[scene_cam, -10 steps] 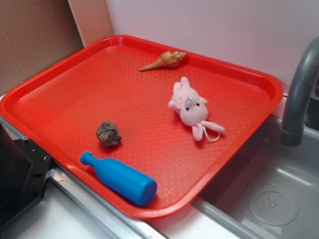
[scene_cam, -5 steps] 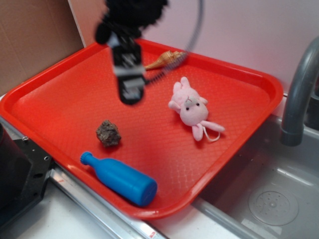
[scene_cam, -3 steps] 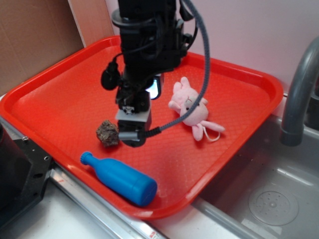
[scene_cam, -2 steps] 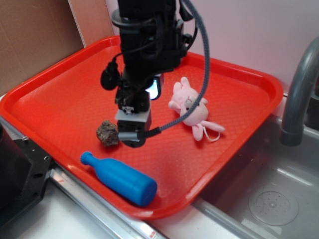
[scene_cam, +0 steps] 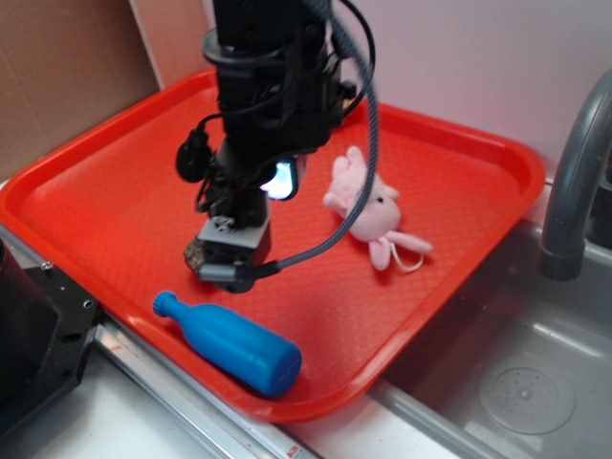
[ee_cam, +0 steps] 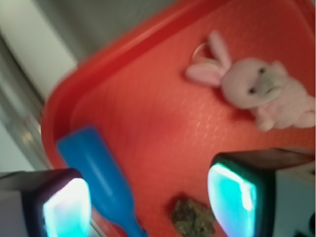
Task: Grab the blue bottle.
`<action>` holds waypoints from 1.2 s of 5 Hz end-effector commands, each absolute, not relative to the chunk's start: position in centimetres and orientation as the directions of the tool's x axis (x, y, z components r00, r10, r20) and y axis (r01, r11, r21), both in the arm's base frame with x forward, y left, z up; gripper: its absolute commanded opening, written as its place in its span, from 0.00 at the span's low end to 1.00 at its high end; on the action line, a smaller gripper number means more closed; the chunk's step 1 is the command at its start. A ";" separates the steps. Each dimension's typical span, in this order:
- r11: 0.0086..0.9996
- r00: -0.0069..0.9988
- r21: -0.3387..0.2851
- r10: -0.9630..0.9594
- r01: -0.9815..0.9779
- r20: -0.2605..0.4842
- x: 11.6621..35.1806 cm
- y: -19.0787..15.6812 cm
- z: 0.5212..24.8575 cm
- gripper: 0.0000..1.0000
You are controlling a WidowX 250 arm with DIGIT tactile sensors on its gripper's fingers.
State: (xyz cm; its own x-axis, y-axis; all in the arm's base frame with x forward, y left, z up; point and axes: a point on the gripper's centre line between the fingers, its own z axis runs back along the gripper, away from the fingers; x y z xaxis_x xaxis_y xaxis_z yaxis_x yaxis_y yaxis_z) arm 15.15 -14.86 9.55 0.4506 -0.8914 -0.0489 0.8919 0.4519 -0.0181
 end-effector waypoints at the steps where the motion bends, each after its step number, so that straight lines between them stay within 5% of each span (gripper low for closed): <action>1: 0.185 0.183 0.082 -0.983 0.979 0.024 11.8 -15.7 8.2 1.00; 4: 0.075 0.076 -0.026 -0.996 0.997 0.036 11.3 -16.2 3.3 1.00; 6: 0.093 0.092 -0.041 -0.996 0.995 -0.014 14.3 -14.7 0.4 1.00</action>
